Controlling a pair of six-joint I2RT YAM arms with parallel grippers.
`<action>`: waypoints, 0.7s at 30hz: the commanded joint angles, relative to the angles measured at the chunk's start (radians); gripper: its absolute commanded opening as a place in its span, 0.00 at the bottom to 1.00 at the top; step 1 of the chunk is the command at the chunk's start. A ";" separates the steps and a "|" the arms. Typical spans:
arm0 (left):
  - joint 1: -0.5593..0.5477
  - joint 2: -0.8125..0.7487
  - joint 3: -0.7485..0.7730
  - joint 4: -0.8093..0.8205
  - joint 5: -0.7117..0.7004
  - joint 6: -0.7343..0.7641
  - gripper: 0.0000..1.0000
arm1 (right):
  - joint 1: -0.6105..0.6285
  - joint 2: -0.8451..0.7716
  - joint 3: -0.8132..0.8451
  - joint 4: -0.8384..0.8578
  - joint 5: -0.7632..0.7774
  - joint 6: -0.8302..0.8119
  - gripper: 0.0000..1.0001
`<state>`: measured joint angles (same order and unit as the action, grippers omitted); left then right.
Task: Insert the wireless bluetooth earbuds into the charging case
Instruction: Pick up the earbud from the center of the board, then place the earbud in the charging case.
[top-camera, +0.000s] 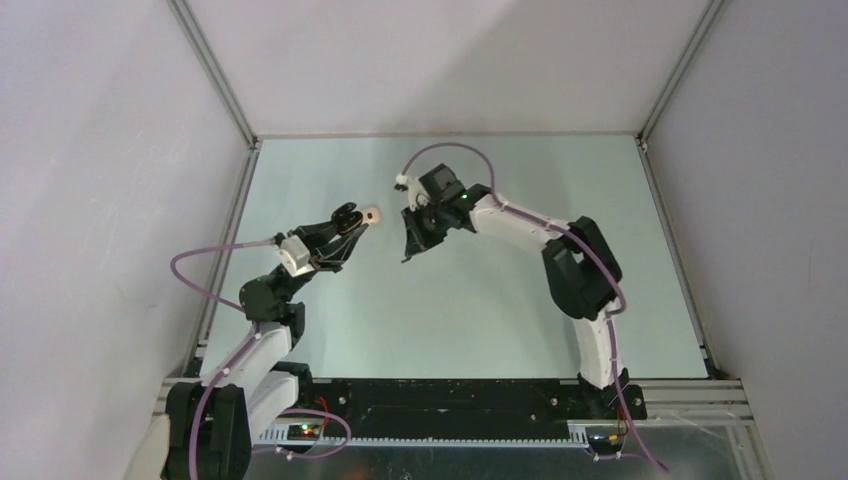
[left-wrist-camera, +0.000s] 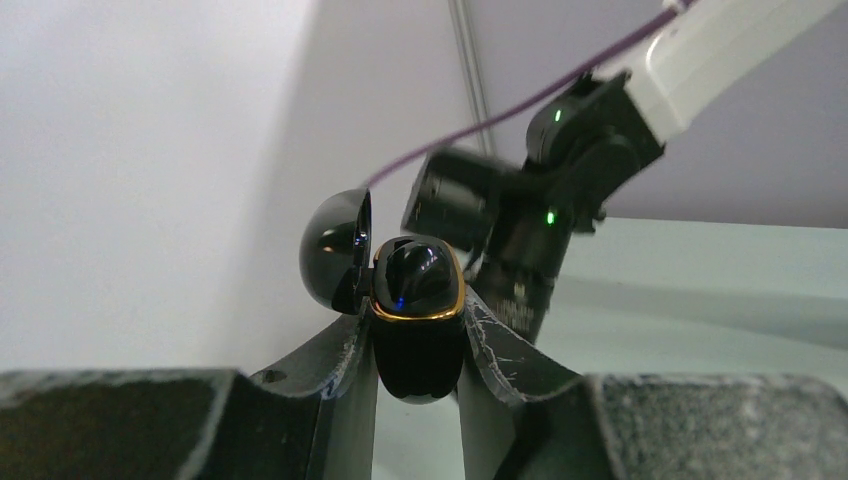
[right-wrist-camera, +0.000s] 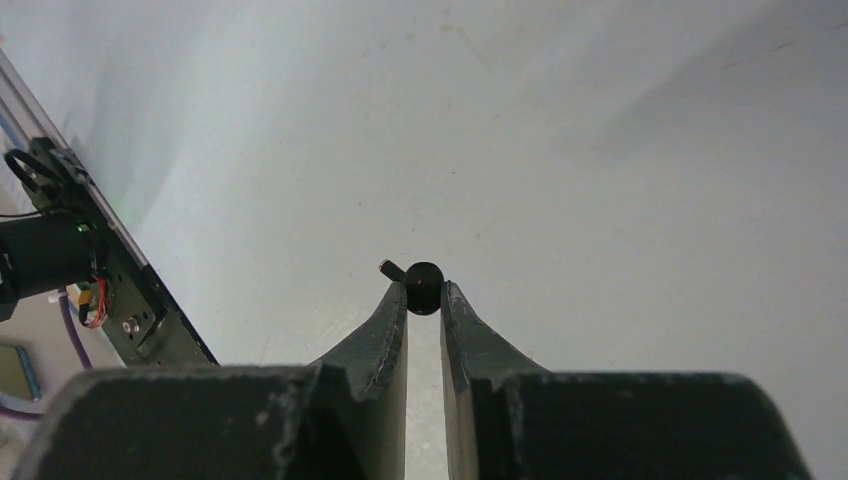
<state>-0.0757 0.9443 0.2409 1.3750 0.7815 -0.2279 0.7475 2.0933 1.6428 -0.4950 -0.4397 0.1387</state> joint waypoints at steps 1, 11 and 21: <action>-0.011 0.006 0.004 0.025 0.013 -0.010 0.00 | -0.032 -0.159 -0.032 0.064 0.032 -0.093 0.10; -0.084 0.055 0.034 -0.076 0.040 0.017 0.00 | -0.084 -0.426 -0.131 0.093 0.167 -0.263 0.10; -0.137 0.157 0.090 -0.147 0.145 -0.020 0.00 | -0.084 -0.664 -0.149 0.059 0.265 -0.439 0.10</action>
<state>-0.1993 1.0695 0.2783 1.2343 0.8543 -0.2276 0.6521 1.5070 1.4887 -0.4377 -0.2287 -0.1860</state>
